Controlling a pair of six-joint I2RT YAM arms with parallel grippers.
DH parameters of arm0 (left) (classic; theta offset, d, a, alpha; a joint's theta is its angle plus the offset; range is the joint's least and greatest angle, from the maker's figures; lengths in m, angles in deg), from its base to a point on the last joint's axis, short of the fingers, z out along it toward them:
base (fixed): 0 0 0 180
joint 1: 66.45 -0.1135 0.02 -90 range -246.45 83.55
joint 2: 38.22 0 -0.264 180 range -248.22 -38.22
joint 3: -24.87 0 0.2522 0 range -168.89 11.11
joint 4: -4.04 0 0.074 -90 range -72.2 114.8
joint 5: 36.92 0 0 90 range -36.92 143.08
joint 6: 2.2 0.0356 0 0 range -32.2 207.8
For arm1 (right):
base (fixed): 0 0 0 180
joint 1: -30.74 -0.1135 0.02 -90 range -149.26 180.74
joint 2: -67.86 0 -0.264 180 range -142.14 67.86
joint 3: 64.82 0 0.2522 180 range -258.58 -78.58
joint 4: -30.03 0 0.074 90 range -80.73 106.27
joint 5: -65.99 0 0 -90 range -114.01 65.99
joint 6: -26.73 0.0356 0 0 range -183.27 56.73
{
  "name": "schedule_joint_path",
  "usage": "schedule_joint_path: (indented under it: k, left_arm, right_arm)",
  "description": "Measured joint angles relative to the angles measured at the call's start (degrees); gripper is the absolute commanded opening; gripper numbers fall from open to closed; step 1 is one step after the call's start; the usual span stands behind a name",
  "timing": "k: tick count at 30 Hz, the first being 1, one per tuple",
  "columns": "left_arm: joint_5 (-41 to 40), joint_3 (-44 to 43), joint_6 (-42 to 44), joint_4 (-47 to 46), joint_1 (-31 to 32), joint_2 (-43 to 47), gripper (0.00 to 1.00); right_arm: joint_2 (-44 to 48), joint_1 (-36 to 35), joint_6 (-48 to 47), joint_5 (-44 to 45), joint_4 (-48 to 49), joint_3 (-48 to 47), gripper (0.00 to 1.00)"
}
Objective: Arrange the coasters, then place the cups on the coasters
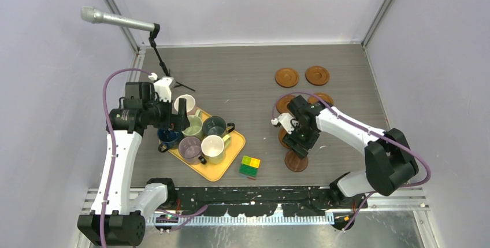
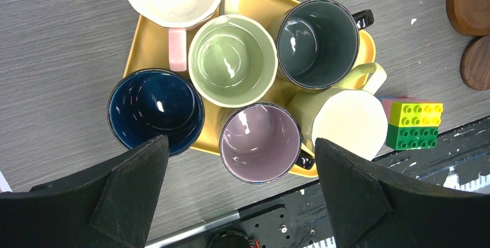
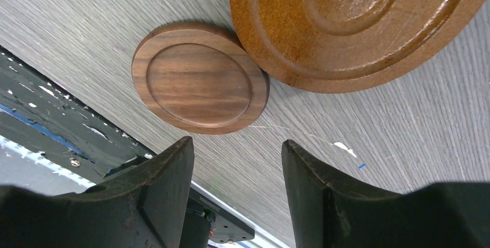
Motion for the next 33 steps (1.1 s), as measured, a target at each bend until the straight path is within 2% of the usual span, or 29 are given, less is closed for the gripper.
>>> schedule_joint_path:
  k: [15, 20, 33]
  left_arm:
    - [0.0, 0.0, 0.0, 0.0, 0.0, 0.5, 1.00]
    - [0.0, 0.0, 0.0, 0.0, 0.0, 0.5, 1.00]
    - [0.0, 0.3, 0.0, 0.0, 0.0, 0.9, 1.00]
  right_arm:
    - [-1.9, -1.2, 0.6, 5.3, 6.5, 4.6, 0.49]
    - [-4.0, -1.2, 1.1, 5.4, 7.9, 4.6, 0.48]
    - [-4.4, 0.9, -0.4, 5.0, 6.6, 4.8, 0.37]
